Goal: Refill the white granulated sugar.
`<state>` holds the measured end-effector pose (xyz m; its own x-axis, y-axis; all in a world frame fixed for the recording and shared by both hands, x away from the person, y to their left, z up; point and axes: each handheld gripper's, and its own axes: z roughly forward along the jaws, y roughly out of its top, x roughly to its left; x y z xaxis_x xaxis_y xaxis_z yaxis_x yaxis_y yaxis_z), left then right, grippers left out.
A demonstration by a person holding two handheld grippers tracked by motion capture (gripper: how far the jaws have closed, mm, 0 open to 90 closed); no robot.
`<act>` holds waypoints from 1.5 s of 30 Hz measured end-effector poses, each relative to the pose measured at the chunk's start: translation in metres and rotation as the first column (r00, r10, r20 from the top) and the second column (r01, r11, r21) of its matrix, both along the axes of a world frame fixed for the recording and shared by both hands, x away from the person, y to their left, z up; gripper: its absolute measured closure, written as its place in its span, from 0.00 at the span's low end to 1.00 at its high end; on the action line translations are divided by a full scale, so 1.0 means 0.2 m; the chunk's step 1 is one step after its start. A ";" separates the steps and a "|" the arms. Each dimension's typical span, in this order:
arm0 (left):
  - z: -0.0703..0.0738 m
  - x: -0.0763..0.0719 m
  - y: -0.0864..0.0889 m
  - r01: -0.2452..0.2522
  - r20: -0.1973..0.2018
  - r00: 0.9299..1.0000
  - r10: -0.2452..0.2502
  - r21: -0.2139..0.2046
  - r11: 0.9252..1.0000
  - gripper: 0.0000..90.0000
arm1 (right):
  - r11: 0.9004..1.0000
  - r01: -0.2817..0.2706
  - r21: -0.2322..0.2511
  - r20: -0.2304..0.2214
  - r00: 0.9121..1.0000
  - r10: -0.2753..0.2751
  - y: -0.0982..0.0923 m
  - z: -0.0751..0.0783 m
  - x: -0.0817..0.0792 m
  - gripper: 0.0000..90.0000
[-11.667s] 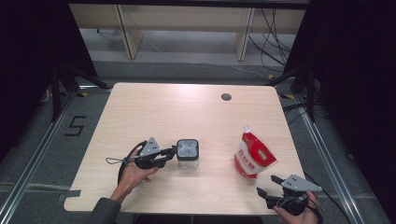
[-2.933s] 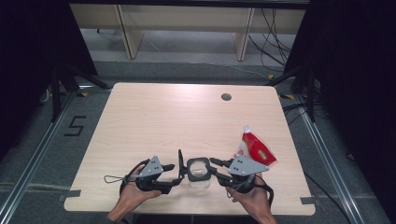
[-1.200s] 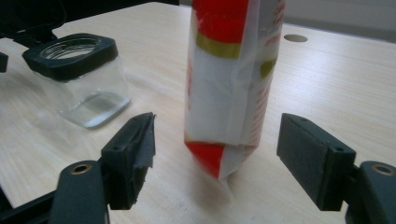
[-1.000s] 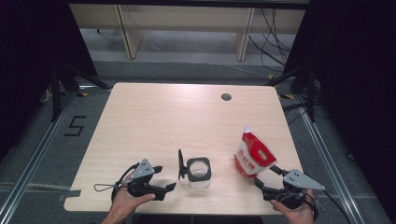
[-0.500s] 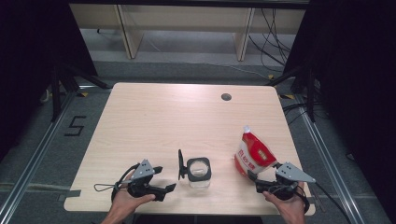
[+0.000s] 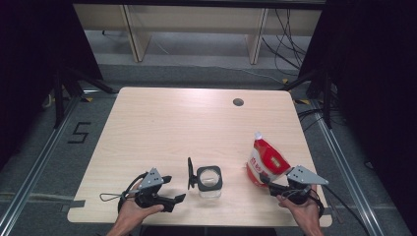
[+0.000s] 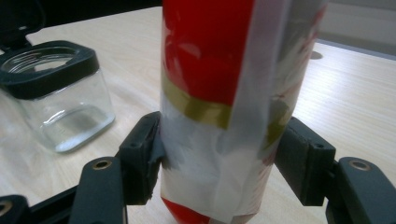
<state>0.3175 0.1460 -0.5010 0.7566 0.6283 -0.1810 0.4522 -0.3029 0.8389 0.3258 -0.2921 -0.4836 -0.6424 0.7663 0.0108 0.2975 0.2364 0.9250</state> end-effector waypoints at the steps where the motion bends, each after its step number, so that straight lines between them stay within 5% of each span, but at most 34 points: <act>1: 0.00 0.00 0.00 -0.003 -0.003 1.000 0.003 -0.003 1.000 0.18 | 1.000 -0.021 -0.003 0.006 1.000 0.021 0.00 0.00 0.01 0.43; 6: 0.00 0.00 -0.01 -0.003 0.009 1.000 0.003 0.000 1.000 0.18 | 0.994 -0.108 -0.012 0.015 0.994 0.108 -0.04 0.01 0.07 0.43; 9: 0.00 0.00 0.00 0.013 0.012 1.000 -0.013 0.017 1.000 0.18 | 0.994 -0.105 -0.016 0.000 0.995 0.105 -0.05 0.01 0.07 0.42; 11: 0.00 0.00 0.00 0.011 0.012 1.000 -0.012 0.016 1.000 0.18 | 0.996 -0.087 -0.015 0.037 0.995 0.088 -0.04 0.00 0.06 0.39; 12: 0.00 0.00 0.00 0.011 0.014 1.000 -0.011 0.007 1.000 0.18 | 0.997 -0.074 0.031 -0.005 0.997 0.074 -0.02 -0.02 0.05 0.32; 18: 0.00 0.00 0.00 0.008 0.001 1.000 -0.008 0.019 1.000 0.18 | 0.999 -0.045 0.031 -0.017 0.999 0.045 0.00 -0.05 0.05 0.25; 19: 0.00 0.00 -0.01 0.013 -0.005 1.000 -0.013 0.011 1.000 0.18 | 0.999 -0.042 0.007 0.020 0.999 0.042 0.00 -0.05 0.06 0.24; 23: 0.00 0.00 -0.01 0.014 -0.003 1.000 -0.014 0.011 1.000 0.18 | 0.999 -0.029 0.032 -0.012 0.999 0.030 0.02 -0.06 0.06 0.23; 26: -0.01 0.00 -0.01 0.020 0.002 1.000 -0.020 0.006 1.000 0.18 | 0.999 -0.048 0.008 0.033 0.998 0.047 0.02 -0.07 0.08 0.23; 27: -0.01 0.00 -0.01 0.018 -0.002 1.000 -0.018 0.016 1.000 0.18 | 0.999 -0.036 0.025 0.009 0.999 0.036 0.03 -0.08 0.08 0.23; 28: -0.01 0.00 -0.01 0.015 -0.007 1.000 -0.015 0.005 1.000 0.18 | 0.999 -0.046 0.028 0.050 0.998 0.045 0.03 -0.08 0.10 0.23; 29: -0.01 0.00 -0.01 0.019 -0.002 1.000 -0.019 0.007 1.000 0.18 | 0.998 -0.039 0.050 0.007 0.999 0.039 0.04 -0.08 0.09 0.23; 31: -0.01 0.00 -0.01 0.020 -0.002 1.000 -0.020 0.010 1.000 0.18 | 0.997 -0.023 0.075 0.010 1.000 0.022 0.05 -0.08 0.09 0.23; 32: -0.01 0.00 -0.01 0.021 -0.003 1.000 -0.021 0.008 1.000 0.18 | 0.997 -0.062 0.053 0.093 0.994 0.057 0.04 -0.09 0.13 0.24; 33: -0.01 0.00 -0.01 0.021 -0.003 1.000 -0.021 0.008 1.000 0.18 | 0.997 -0.062 0.053 0.093 0.994 0.057 0.04 -0.09 0.13 0.24; 34: -0.01 0.00 -0.01 0.021 -0.001 1.000 -0.021 0.003 1.000 0.18 | 0.992 -0.069 0.104 0.057 0.996 0.064 0.05 -0.09 0.13 0.25; 37: -0.01 0.00 -0.01 0.023 -0.001 1.000 -0.023 0.007 1.000 0.18 | 0.993 -0.072 0.089 0.054 0.996 0.068 0.06 -0.09 0.13 0.27; 39: 0.00 0.00 -0.01 0.030 0.004 1.000 -0.030 0.018 0.999 0.18 | 0.995 -0.053 0.084 0.103 0.994 0.044 0.07 -0.10 0.14 0.28; 41: 0.00 0.00 -0.01 0.031 0.005 0.999 -0.031 0.026 0.999 0.18 | 0.994 -0.066 0.086 0.055 0.997 0.061 0.09 -0.11 0.13 0.28; 45: 0.00 0.00 -0.01 0.035 0.010 0.999 -0.036 0.019 0.999 0.18 | 0.996 -0.079 0.041 0.078 0.994 0.075 0.09 -0.12 0.15 0.30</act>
<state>0.3173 0.1439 -0.5010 0.7803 0.6041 -0.1617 0.4321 -0.3340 0.8377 0.3560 -0.2742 -0.5072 -0.6997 0.7144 -0.0080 0.2077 0.2142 0.9544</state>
